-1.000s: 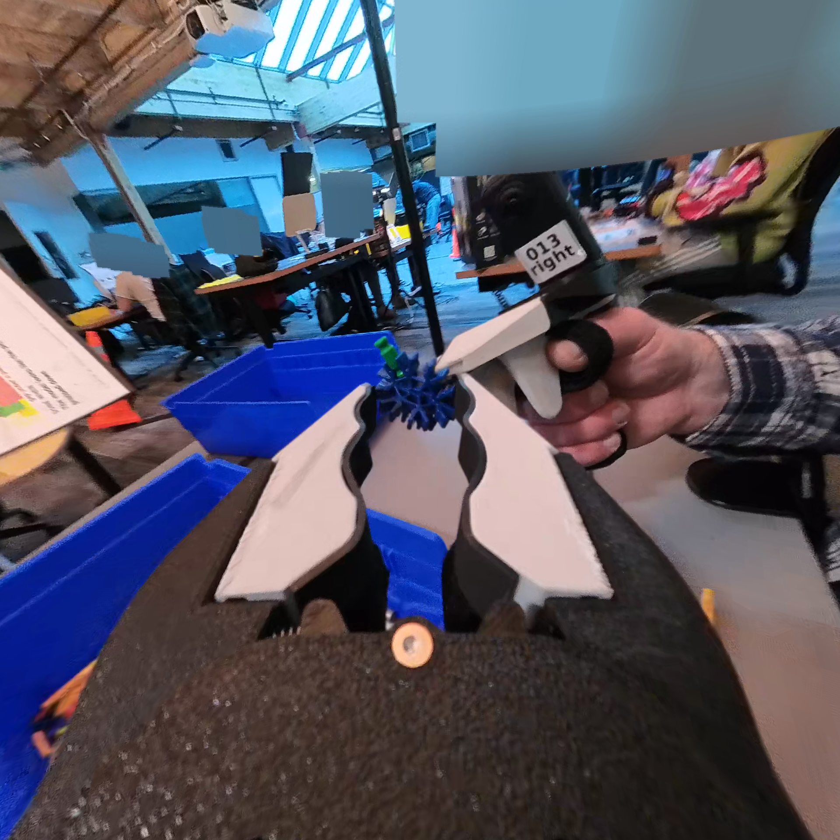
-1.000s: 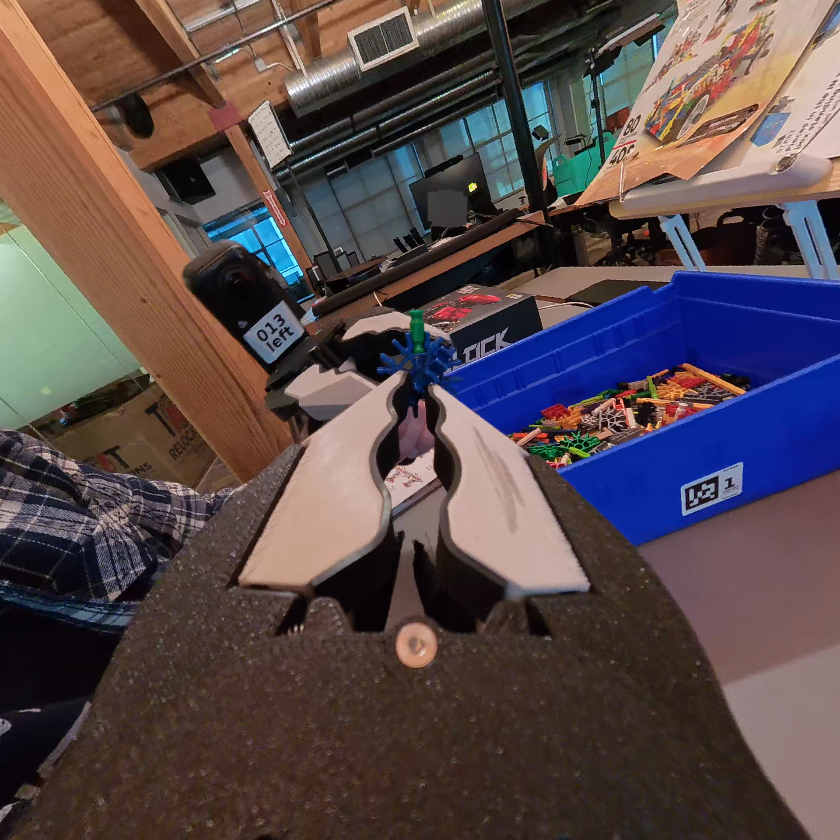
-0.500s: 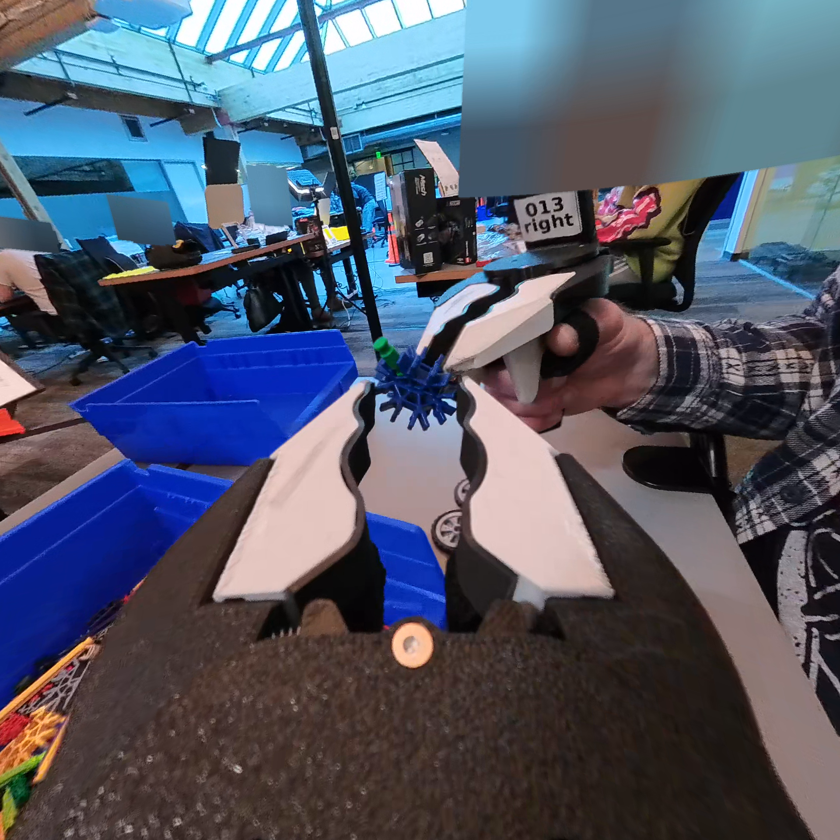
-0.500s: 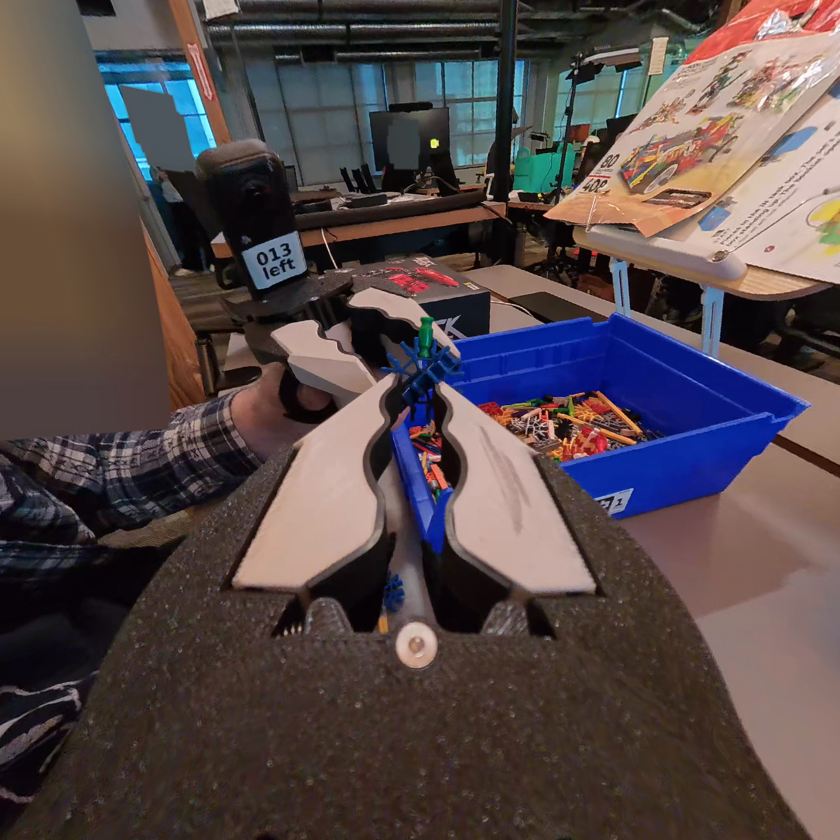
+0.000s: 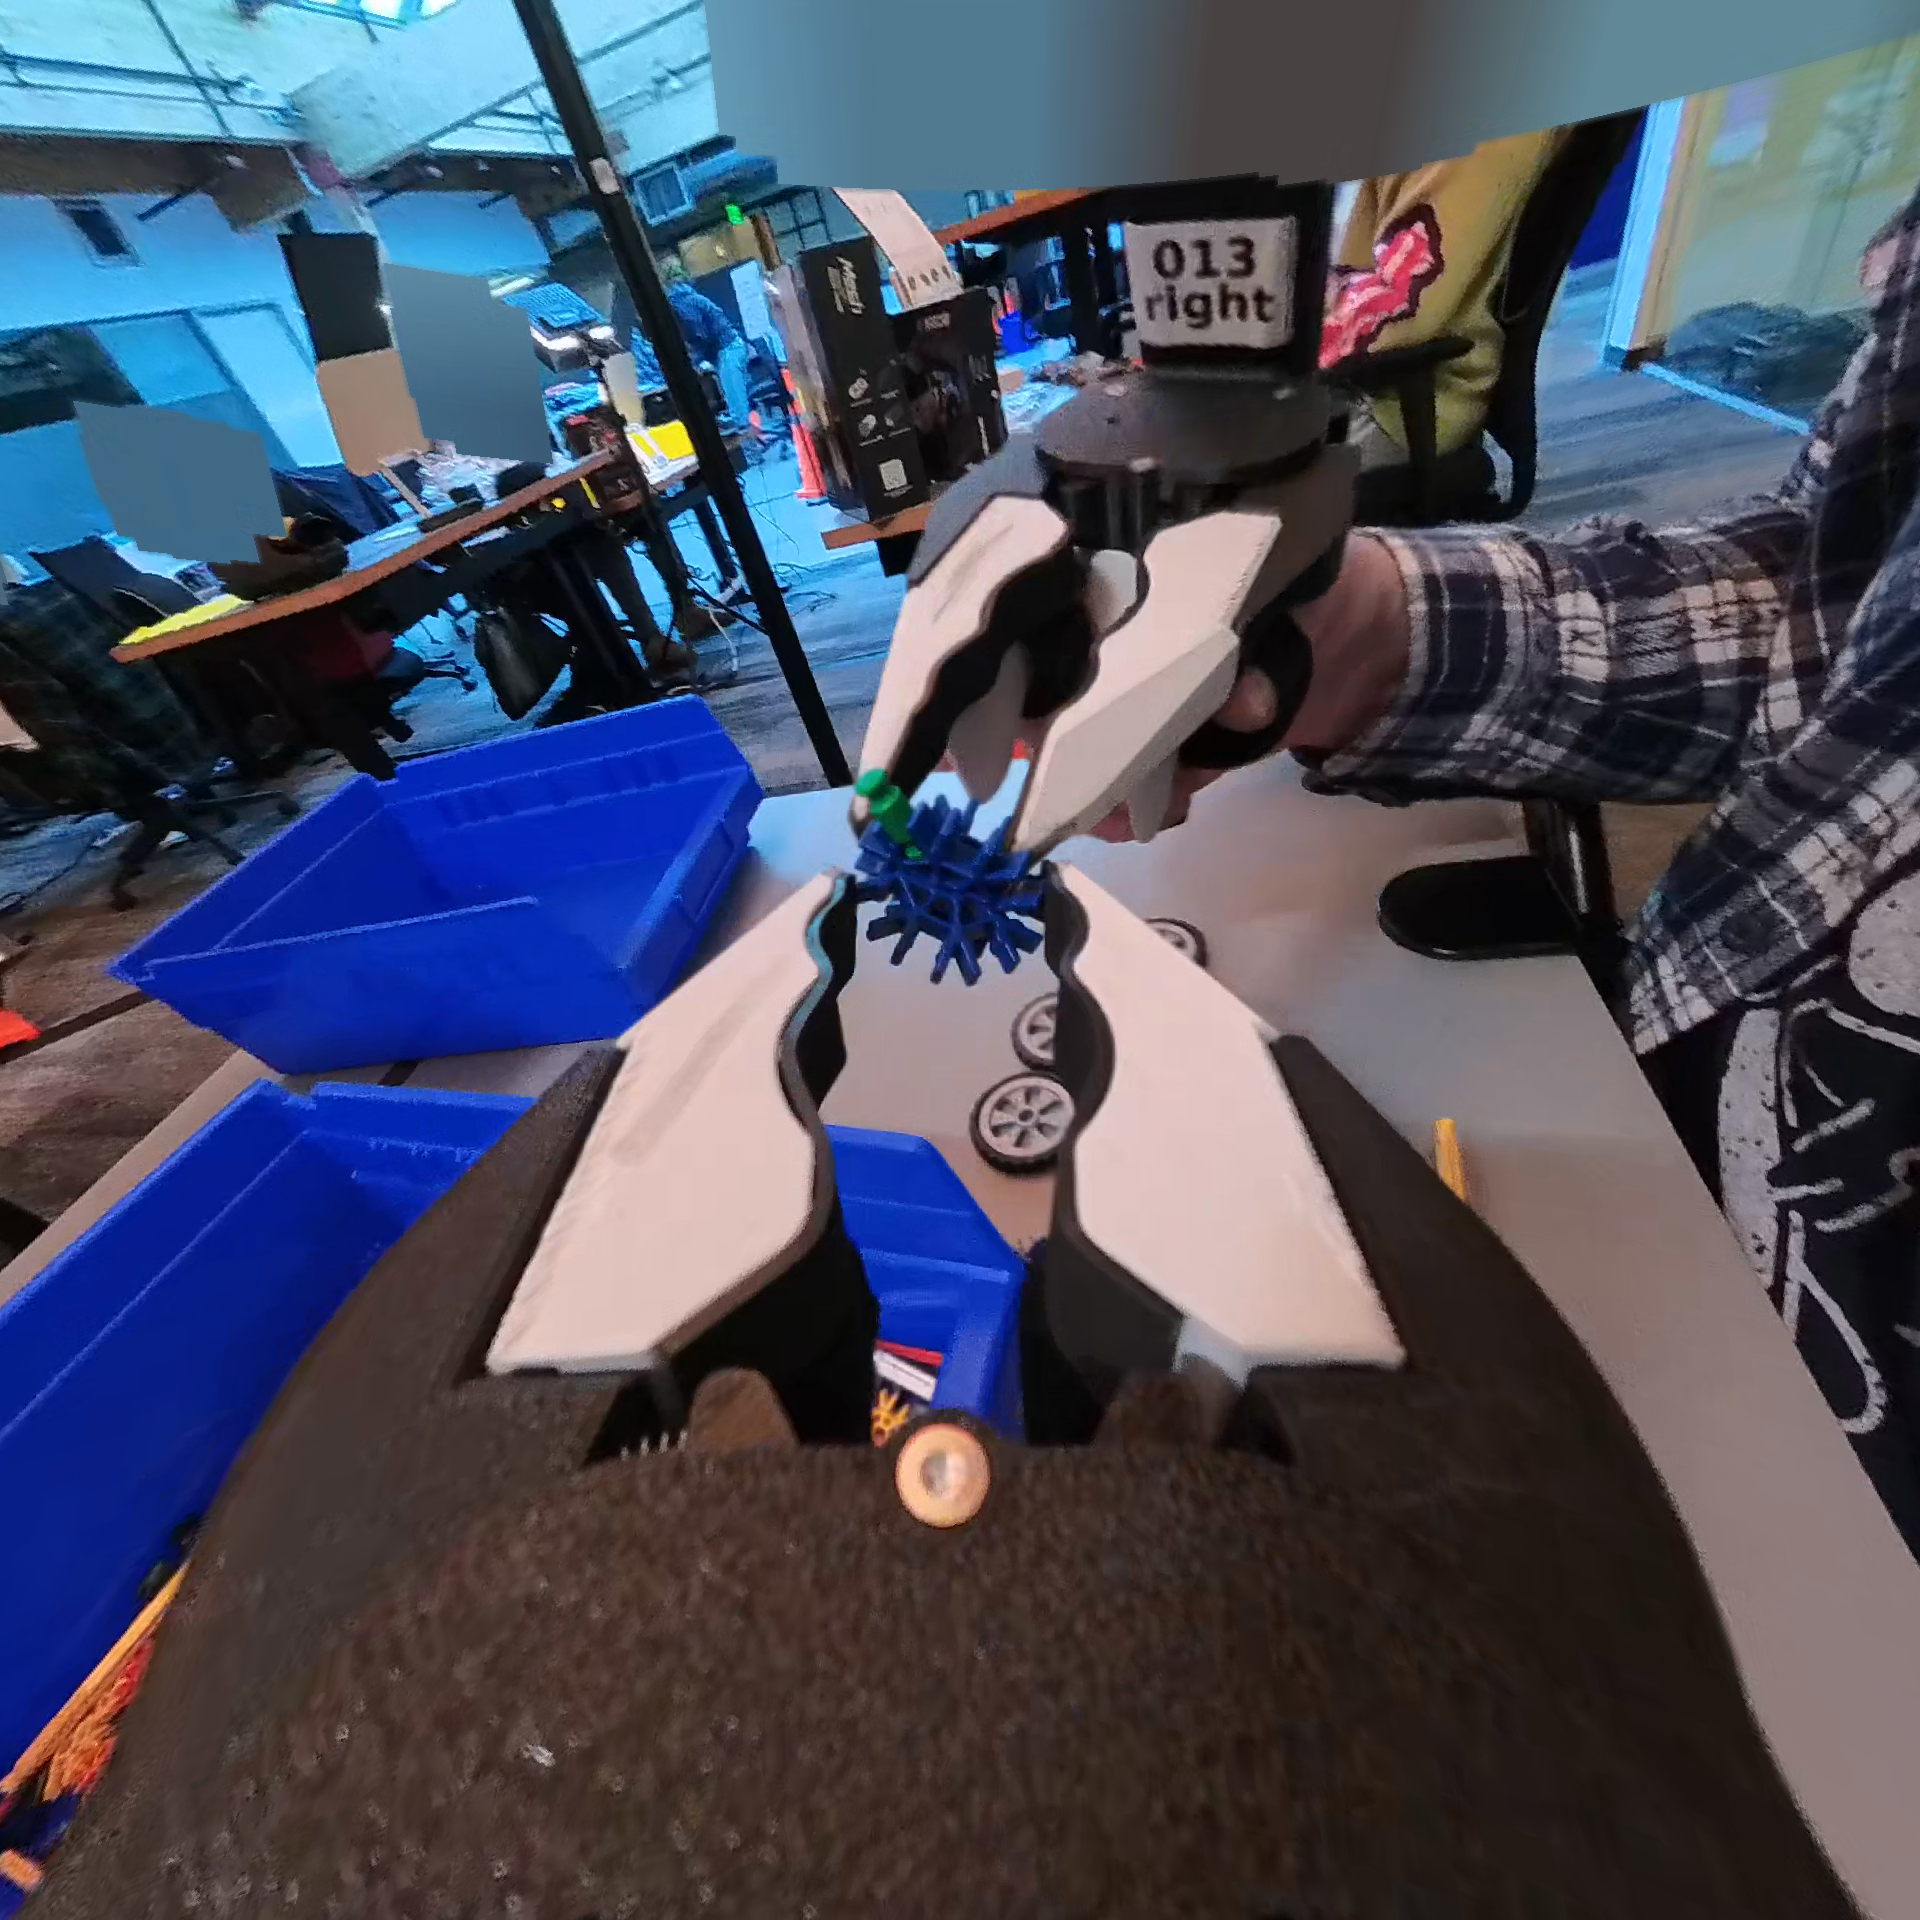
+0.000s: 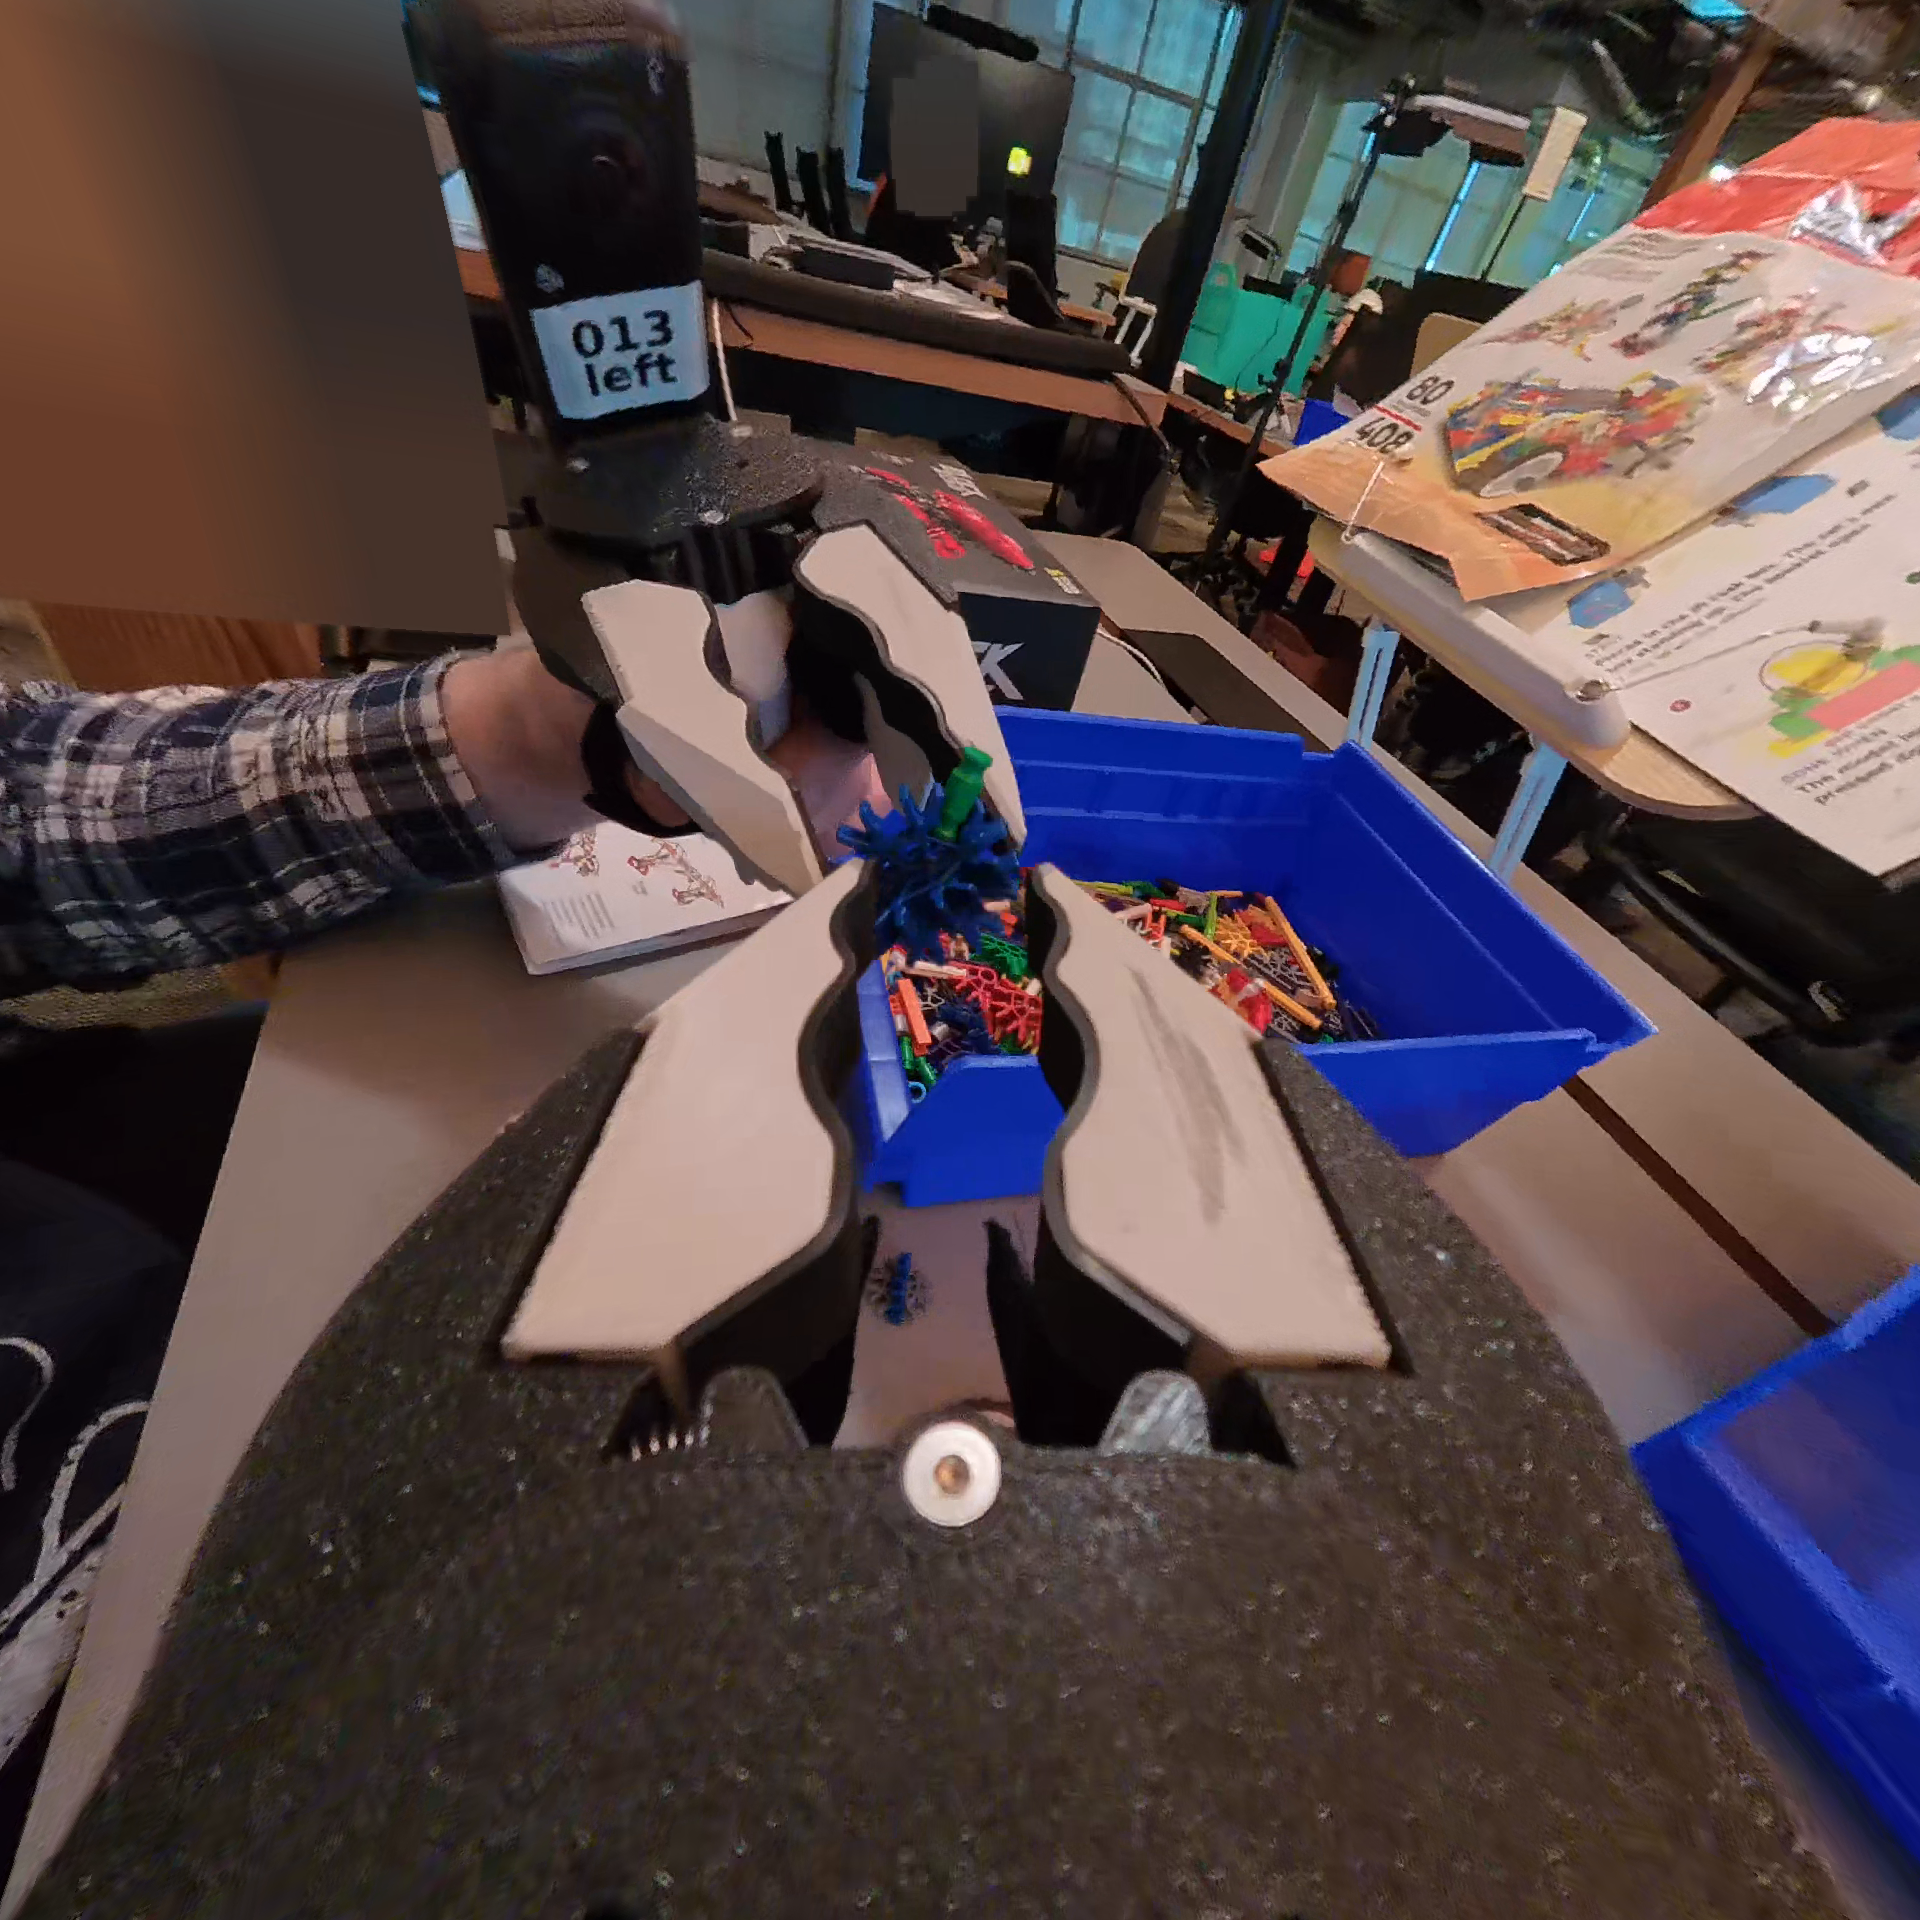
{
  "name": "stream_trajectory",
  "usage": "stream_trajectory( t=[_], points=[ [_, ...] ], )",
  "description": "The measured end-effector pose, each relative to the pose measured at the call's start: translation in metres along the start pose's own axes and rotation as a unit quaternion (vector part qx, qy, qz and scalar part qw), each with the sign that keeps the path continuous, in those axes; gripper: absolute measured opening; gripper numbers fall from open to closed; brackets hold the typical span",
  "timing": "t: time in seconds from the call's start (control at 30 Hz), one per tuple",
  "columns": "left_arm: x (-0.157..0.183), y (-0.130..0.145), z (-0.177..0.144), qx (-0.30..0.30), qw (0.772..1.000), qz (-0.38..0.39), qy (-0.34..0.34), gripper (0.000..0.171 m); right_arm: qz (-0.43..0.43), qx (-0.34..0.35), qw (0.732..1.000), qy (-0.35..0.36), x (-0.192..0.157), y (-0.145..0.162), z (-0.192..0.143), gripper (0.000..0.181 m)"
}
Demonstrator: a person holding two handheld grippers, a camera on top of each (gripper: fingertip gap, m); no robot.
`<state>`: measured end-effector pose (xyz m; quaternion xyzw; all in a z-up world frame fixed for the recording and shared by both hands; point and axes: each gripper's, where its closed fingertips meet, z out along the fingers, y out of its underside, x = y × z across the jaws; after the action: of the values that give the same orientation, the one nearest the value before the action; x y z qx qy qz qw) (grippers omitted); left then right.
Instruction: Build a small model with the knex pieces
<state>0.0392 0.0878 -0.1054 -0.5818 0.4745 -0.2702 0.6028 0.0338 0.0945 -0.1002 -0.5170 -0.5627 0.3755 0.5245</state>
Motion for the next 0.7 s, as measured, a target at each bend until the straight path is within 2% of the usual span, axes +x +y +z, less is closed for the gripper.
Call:
stream_trajectory(
  t=[0.13, 0.33, 0.7],
  points=[
    [0.002, 0.006, 0.000, -0.023, 1.000, 0.015, 0.001, 0.033, -0.030, -0.016, 0.999, -0.001, -0.004, 0.006, 0.003, 0.024],
    [0.003, 0.005, 0.000, -0.019, 1.000, 0.016, 0.001, 0.033, -0.061, -0.021, 0.998, 0.006, -0.006, 0.008, 0.002, 0.024],
    [0.008, -0.001, -0.002, 0.019, 0.998, -0.039, 0.044, 0.034, -0.013, -0.004, 0.999, -0.032, -0.012, 0.003, -0.001, 0.026]
  ],
)
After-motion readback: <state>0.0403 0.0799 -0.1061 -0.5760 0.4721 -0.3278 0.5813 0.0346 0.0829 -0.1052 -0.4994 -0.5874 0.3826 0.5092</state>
